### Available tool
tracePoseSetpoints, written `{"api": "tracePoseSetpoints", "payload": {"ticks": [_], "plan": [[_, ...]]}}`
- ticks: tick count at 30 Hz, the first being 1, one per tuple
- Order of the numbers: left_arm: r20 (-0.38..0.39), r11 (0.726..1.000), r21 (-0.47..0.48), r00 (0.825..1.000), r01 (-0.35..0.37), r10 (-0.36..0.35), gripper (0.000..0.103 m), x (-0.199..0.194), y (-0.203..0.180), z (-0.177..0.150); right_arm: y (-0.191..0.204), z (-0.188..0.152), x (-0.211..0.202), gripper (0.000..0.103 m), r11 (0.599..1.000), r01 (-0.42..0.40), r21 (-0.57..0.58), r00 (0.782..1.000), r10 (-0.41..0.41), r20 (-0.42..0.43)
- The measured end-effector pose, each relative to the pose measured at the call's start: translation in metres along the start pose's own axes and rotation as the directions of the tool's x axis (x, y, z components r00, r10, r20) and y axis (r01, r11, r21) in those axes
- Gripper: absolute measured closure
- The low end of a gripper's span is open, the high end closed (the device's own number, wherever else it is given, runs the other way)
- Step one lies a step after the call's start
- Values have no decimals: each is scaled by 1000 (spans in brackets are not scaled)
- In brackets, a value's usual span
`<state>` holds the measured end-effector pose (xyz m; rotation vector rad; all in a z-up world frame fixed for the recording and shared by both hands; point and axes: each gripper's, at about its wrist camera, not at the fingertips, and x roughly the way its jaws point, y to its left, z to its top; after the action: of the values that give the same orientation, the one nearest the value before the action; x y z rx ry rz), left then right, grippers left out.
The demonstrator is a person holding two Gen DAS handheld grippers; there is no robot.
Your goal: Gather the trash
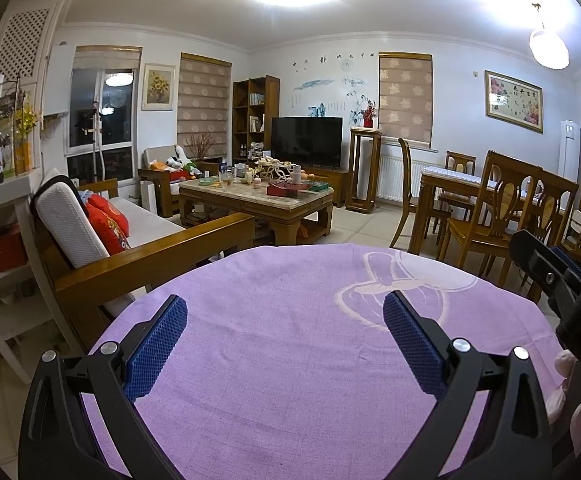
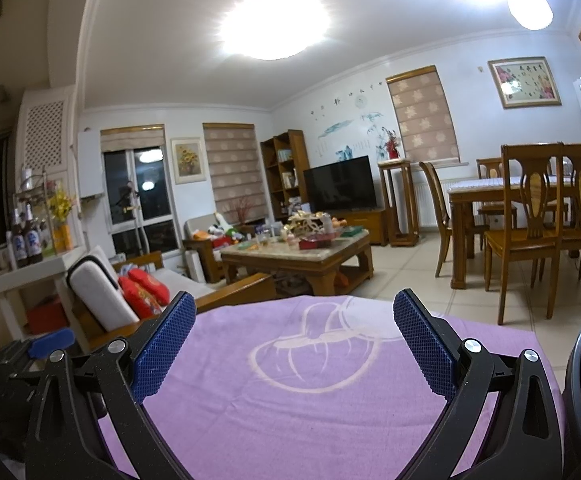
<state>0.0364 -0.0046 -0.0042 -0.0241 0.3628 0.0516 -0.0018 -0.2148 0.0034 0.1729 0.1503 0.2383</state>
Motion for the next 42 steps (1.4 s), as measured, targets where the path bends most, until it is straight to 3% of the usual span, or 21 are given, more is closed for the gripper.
{"api": "tracePoseSetpoints", "payload": {"ticks": [42], "plan": [[27,999,-47,999,-17,18,5,-9,9,7,0,-2,2,5,1000,0,-4,1000,0,-9]]}}
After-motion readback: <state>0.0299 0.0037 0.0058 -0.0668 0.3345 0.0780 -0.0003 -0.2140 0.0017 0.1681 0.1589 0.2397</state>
